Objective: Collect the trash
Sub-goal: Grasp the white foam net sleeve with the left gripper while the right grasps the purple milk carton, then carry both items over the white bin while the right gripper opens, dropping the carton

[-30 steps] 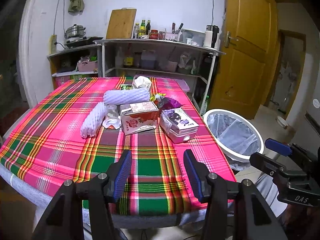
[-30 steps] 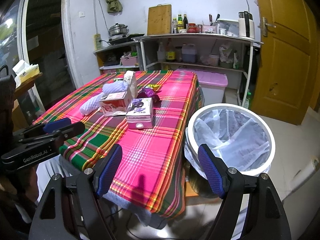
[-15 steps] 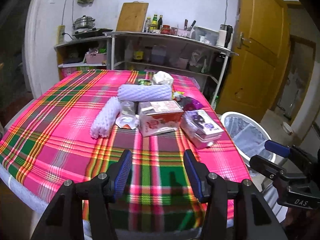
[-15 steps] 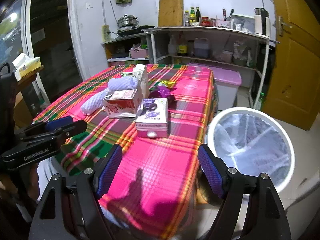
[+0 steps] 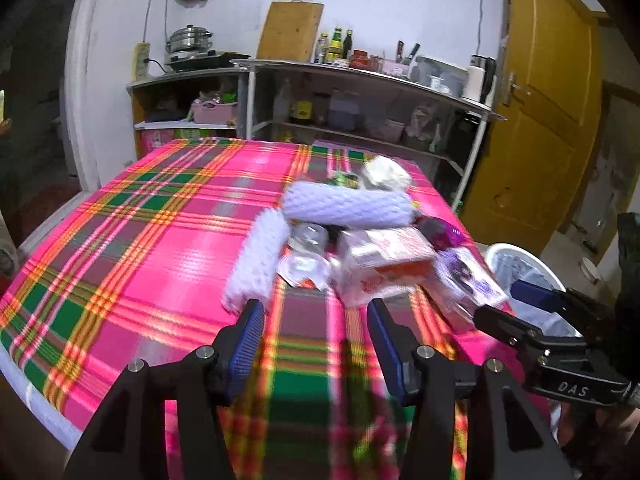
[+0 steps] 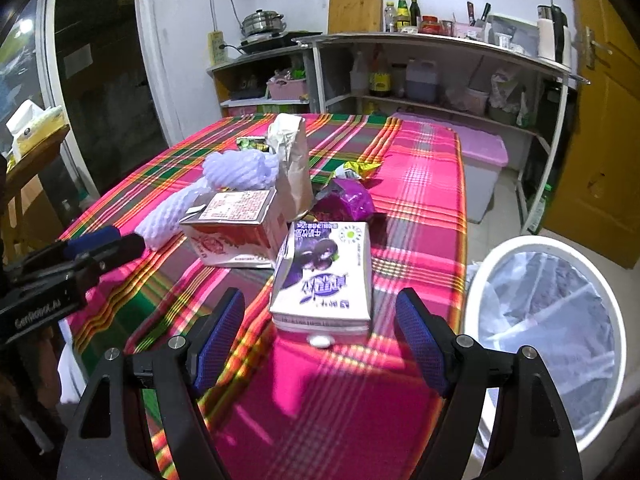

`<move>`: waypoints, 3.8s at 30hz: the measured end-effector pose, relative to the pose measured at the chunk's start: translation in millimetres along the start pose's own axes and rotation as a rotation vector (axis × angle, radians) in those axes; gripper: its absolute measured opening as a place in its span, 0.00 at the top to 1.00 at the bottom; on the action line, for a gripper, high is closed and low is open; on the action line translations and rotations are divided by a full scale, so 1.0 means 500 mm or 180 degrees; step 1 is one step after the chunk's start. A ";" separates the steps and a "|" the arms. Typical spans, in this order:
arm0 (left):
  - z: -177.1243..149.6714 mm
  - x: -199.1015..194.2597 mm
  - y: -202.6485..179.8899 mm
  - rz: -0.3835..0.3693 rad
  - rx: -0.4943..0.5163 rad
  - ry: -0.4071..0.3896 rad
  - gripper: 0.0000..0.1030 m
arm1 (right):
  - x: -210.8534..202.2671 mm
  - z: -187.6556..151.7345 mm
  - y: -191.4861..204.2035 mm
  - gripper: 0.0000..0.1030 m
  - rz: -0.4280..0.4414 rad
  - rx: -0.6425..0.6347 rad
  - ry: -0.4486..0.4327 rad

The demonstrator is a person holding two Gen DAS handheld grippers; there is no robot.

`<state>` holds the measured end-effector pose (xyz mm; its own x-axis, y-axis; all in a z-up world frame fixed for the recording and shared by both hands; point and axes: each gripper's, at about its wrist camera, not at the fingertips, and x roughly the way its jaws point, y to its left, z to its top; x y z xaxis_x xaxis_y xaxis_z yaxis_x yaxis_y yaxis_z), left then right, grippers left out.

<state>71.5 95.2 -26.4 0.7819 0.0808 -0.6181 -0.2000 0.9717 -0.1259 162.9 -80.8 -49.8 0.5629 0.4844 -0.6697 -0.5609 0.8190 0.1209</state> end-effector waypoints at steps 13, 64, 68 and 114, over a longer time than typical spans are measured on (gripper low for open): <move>0.034 0.107 0.061 0.0270 0.0022 0.0252 0.48 | 0.046 0.016 -0.010 0.43 -0.0016 0.0121 0.0226; 0.016 -0.114 -0.033 0.0029 0.0041 -0.0209 0.81 | -0.191 -0.065 -0.094 0.44 -0.0223 0.0484 -0.0244; 0.020 -0.105 -0.090 -0.0200 0.0211 -0.0181 0.81 | -0.204 -0.070 -0.117 0.44 -0.0321 0.0548 -0.0262; 0.000 0.214 -0.496 -0.1251 0.1051 0.0972 0.77 | -0.130 -0.154 -0.416 0.39 -0.0801 0.1323 0.0227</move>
<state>204.7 -137.0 -61.1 0.5450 -0.3189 -0.7754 0.3025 0.9374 -0.1728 196.0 -306.3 -87.9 0.5988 0.2453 -0.7624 -0.1149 0.9684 0.2214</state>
